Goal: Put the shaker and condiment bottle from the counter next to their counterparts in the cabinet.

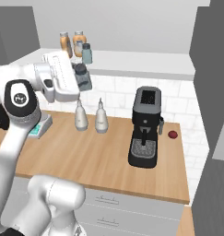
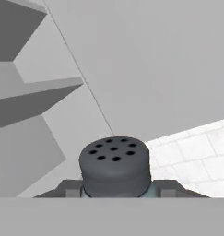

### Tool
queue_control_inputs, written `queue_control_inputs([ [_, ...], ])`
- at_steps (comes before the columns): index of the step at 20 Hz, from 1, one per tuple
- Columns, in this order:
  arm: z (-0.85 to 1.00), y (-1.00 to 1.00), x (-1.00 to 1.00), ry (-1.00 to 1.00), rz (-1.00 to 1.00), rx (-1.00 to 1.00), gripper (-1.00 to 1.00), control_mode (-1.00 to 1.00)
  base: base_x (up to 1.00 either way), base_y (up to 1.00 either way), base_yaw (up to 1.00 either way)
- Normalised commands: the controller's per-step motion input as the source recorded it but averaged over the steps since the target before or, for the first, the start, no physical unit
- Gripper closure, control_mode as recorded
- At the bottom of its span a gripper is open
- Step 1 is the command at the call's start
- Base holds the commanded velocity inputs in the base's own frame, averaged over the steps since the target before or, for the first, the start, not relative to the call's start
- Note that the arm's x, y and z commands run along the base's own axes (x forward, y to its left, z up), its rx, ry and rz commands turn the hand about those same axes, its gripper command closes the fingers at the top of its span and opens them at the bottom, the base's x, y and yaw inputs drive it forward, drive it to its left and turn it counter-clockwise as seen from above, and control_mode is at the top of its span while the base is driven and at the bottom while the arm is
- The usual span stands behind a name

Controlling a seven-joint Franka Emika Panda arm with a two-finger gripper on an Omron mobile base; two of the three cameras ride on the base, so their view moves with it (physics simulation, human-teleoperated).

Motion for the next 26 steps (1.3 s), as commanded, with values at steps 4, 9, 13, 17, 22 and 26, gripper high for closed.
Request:
queue_control_inputs([
  [4,0.49,0.00,0.02,0.00,0.16,-0.18,1.00,-1.00,0.00,0.00,0.00],
  [9,0.20,0.00,0.27,0.00,0.24,-0.17,1.00,-1.00,0.00,0.00,0.00],
  [13,0.17,0.00,0.43,0.04,0.32,-0.09,1.00,-1.00,0.00,0.00,0.00],
  [17,0.16,0.03,0.26,0.08,0.30,-0.08,1.00,-1.00,0.00,0.00,0.00],
  [22,0.02,0.11,0.22,0.15,0.31,-0.08,1.00,-1.00,0.00,0.00,0.00],
  [26,0.01,0.21,0.12,0.13,0.29,-0.09,1.00,-1.00,0.00,0.00,0.00],
])
